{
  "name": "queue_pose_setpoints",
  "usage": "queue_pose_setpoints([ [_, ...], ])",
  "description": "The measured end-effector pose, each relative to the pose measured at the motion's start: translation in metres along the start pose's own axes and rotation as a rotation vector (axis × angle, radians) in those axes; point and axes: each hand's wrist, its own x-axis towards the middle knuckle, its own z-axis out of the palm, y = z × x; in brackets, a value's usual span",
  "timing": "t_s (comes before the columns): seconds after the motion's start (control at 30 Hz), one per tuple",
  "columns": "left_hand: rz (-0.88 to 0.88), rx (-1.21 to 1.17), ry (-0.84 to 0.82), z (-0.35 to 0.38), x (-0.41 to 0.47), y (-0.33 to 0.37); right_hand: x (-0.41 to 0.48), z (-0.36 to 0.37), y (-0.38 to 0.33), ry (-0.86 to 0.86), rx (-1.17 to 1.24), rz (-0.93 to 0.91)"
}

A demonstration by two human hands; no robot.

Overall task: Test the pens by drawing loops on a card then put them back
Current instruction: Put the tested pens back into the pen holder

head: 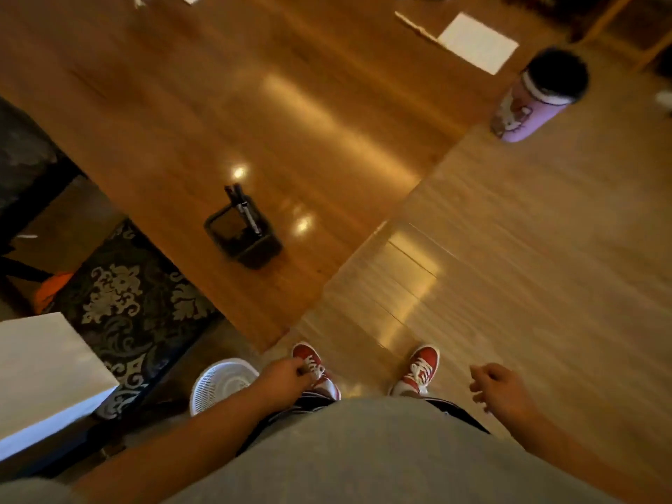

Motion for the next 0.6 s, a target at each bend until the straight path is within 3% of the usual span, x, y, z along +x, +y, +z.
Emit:
queue_pose_setpoints([
  [0.33,0.11,0.041,-0.061,0.081,0.046,0.18,0.033,-0.128,0.099,0.035,0.209,0.174],
  [0.6,0.063,0.049,0.053,0.073,0.06,0.256,0.112,-0.204,0.057,-0.006,0.151,0.02],
])
